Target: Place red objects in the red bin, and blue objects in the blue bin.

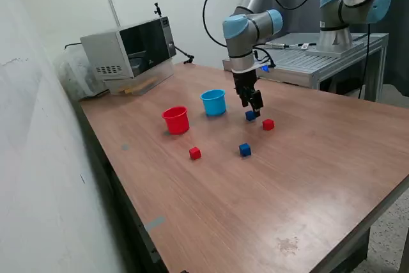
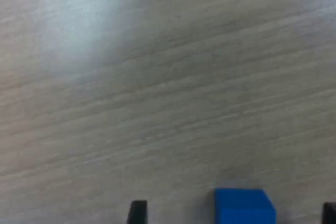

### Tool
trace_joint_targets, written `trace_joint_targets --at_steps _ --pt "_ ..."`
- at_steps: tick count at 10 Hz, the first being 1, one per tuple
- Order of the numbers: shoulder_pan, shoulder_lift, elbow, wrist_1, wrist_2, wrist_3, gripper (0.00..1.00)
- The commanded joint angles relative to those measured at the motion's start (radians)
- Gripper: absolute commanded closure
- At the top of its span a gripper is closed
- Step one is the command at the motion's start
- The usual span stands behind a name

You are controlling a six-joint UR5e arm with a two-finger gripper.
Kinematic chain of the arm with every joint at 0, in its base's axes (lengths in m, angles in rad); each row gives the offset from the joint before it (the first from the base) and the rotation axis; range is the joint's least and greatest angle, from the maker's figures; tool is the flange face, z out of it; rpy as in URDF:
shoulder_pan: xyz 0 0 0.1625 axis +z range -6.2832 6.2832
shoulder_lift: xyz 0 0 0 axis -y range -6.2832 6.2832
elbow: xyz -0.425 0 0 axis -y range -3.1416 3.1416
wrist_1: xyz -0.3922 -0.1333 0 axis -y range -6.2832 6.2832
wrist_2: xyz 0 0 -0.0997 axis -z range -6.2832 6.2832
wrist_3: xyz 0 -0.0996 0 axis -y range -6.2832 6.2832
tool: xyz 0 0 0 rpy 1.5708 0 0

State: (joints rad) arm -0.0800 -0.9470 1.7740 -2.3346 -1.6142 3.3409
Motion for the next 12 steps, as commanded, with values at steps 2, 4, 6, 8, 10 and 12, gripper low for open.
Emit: trace_joint_targets --at_steps 2,4,6,8,10,12 --pt "0.002 0.007 -0.036 -0.003 -0.019 -0.001 1.0" --pt "0.003 0.005 -0.031 -0.003 -0.018 -0.003 1.0" --pt "0.003 0.005 -0.027 0.0 -0.015 -0.03 1.0" --pt "0.008 0.004 -0.024 0.006 -0.016 -0.07 1.0" --pt "0.009 -0.022 -0.033 0.017 -0.018 -0.075 1.0" --pt "0.006 -0.077 -0.034 0.059 -0.018 -0.089 1.0"
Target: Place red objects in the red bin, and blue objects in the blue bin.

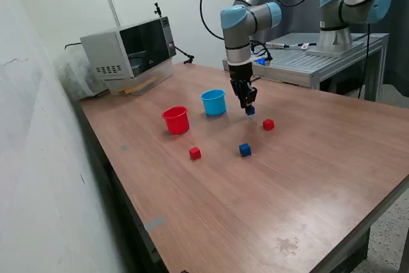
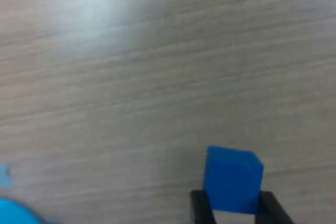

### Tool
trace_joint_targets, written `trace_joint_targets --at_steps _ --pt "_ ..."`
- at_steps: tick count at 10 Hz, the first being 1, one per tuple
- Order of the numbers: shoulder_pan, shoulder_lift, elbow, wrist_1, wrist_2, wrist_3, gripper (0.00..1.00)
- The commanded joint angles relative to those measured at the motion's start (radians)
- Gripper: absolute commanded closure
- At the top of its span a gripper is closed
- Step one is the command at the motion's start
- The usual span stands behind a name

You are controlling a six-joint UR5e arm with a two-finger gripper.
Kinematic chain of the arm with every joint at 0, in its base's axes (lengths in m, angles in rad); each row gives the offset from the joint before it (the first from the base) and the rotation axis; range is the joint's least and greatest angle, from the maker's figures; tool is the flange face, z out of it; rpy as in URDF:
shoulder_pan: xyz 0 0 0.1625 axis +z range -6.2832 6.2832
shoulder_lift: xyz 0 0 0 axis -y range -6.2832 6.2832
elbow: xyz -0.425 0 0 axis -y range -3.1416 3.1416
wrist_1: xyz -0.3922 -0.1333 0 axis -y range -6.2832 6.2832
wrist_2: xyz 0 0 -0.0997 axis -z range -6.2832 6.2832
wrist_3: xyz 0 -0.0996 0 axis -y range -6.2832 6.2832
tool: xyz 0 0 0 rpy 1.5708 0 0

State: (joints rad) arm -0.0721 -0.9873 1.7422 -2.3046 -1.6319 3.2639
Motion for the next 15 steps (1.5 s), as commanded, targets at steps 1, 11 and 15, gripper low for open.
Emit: trace_joint_targets --at_steps 1,11,15 --pt "-0.002 -0.069 -0.004 0.037 0.001 -0.026 1.0" --pt "-0.208 -0.057 -0.105 0.053 -0.002 -0.064 1.0" --pt "-0.224 -0.054 -0.098 0.053 0.0 -0.064 1.0"
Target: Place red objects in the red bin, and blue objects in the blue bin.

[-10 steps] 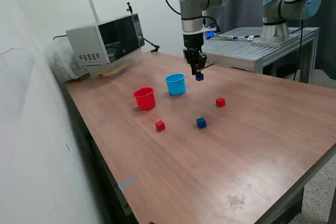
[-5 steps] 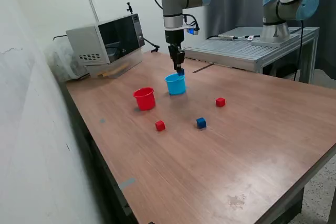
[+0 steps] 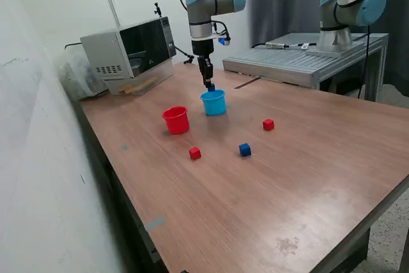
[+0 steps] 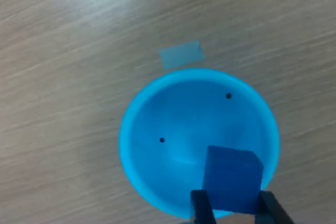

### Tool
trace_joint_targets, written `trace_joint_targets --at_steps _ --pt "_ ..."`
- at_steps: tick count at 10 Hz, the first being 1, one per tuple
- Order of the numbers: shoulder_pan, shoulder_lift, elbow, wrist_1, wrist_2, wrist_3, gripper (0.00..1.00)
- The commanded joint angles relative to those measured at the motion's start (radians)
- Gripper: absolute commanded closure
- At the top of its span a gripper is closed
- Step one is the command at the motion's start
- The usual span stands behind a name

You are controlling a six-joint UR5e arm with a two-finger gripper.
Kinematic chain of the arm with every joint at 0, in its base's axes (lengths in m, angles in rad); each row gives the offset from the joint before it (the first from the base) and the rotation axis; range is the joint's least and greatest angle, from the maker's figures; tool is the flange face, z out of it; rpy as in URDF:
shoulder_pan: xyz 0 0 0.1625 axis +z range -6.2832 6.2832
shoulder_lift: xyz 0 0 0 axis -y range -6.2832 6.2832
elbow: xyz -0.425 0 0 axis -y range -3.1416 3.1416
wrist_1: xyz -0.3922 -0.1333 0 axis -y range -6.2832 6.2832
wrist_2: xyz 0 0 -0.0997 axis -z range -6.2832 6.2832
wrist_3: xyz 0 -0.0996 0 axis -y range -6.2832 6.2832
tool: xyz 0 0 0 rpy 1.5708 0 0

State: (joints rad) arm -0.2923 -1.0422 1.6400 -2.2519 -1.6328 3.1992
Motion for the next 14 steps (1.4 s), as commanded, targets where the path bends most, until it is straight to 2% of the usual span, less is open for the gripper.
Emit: trace_joint_targets --at_steps 1,4,5,8,10,12,14 --pt "-0.005 -0.002 0.004 0.0 0.001 0.001 0.0" --pt "0.008 -0.015 0.007 0.003 0.001 -0.007 0.0" --pt "0.022 -0.053 0.011 0.023 0.001 -0.007 0.0" --pt "0.213 -0.197 0.015 0.096 0.002 0.002 0.0" --pt "0.342 -0.239 0.014 0.146 0.007 0.031 0.0" --pt "0.425 -0.237 -0.028 0.159 0.008 0.144 0.0" --pt "0.452 -0.226 -0.06 0.147 0.01 0.217 0.0"
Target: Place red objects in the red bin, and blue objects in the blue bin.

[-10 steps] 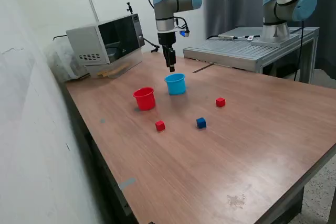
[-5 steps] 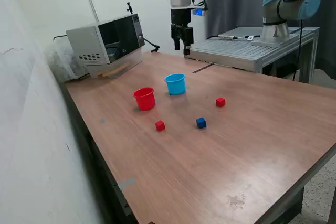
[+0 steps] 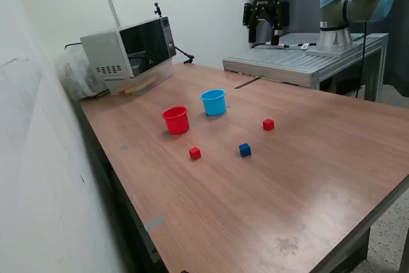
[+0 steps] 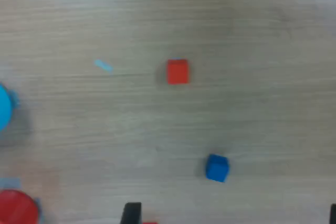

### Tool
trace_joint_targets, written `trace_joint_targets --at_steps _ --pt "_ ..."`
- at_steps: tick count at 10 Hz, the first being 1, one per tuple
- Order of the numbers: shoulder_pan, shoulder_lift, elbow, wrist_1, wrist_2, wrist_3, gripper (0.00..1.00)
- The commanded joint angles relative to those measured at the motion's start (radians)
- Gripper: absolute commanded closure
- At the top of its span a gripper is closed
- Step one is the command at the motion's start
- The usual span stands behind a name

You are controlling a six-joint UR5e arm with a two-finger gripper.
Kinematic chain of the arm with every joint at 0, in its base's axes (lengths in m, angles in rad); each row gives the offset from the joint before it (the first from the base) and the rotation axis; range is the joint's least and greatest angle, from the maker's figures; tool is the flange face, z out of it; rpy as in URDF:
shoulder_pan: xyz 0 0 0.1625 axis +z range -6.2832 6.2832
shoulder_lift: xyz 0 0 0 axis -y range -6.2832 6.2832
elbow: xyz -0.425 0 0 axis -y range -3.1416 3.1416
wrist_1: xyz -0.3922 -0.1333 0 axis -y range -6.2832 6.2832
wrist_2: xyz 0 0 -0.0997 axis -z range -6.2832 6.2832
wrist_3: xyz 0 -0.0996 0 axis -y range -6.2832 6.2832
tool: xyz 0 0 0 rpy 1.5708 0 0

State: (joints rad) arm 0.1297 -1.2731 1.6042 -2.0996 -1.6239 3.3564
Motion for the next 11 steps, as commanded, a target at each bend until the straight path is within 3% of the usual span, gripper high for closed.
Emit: trace_joint_targets --at_steps 1,7,11 --pt "0.033 0.036 -0.056 -0.007 0.001 0.096 0.0" --pt "0.038 0.369 -0.233 -0.144 -0.001 0.173 0.0" --pt "0.031 0.515 -0.317 -0.148 -0.004 0.198 0.0"
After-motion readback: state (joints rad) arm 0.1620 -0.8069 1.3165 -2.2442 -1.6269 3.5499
